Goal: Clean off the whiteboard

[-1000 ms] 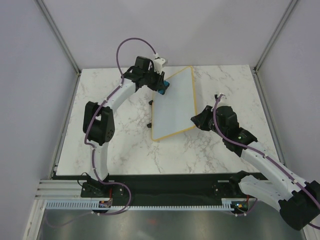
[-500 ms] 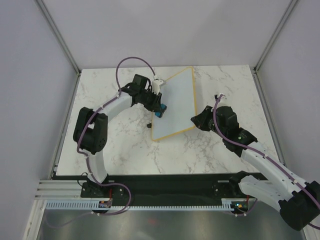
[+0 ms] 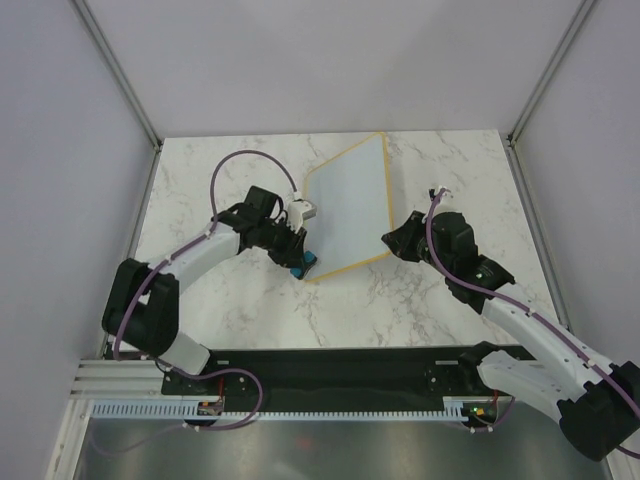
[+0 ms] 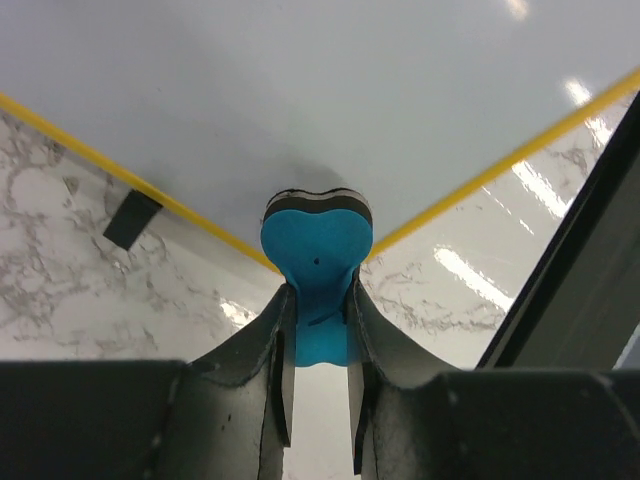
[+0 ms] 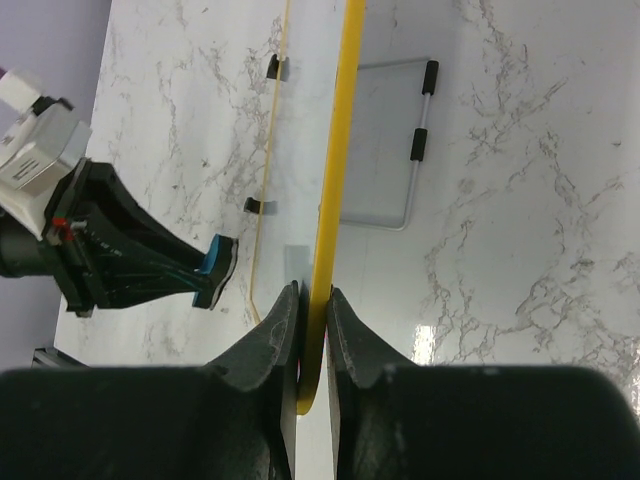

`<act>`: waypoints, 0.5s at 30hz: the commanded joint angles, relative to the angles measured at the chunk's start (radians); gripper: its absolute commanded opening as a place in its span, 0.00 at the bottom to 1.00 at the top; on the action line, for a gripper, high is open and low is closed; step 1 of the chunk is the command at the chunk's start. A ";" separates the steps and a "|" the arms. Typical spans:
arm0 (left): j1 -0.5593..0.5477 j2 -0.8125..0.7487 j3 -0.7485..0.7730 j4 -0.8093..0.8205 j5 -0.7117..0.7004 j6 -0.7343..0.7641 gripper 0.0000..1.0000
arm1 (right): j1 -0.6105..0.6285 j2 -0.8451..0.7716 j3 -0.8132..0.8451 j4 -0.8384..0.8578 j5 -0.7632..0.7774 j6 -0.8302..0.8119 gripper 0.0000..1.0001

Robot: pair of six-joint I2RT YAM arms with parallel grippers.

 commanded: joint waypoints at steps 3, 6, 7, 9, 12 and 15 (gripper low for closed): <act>0.063 -0.181 -0.065 -0.043 -0.022 0.087 0.02 | 0.009 0.009 0.004 0.037 0.011 -0.049 0.00; 0.164 -0.241 -0.090 -0.034 -0.050 0.084 0.02 | 0.010 0.003 -0.013 0.052 0.020 -0.033 0.00; 0.189 -0.251 -0.100 -0.038 -0.056 0.087 0.02 | 0.009 0.000 -0.018 0.062 0.020 -0.023 0.00; 0.244 -0.277 -0.117 -0.040 -0.079 0.092 0.02 | 0.009 -0.012 -0.033 0.069 0.029 -0.010 0.00; 0.293 -0.303 -0.171 -0.040 -0.079 0.092 0.02 | 0.009 -0.035 -0.062 0.088 0.039 0.016 0.00; 0.345 -0.323 -0.222 -0.040 -0.079 0.092 0.02 | 0.010 -0.055 -0.093 0.126 0.046 0.043 0.00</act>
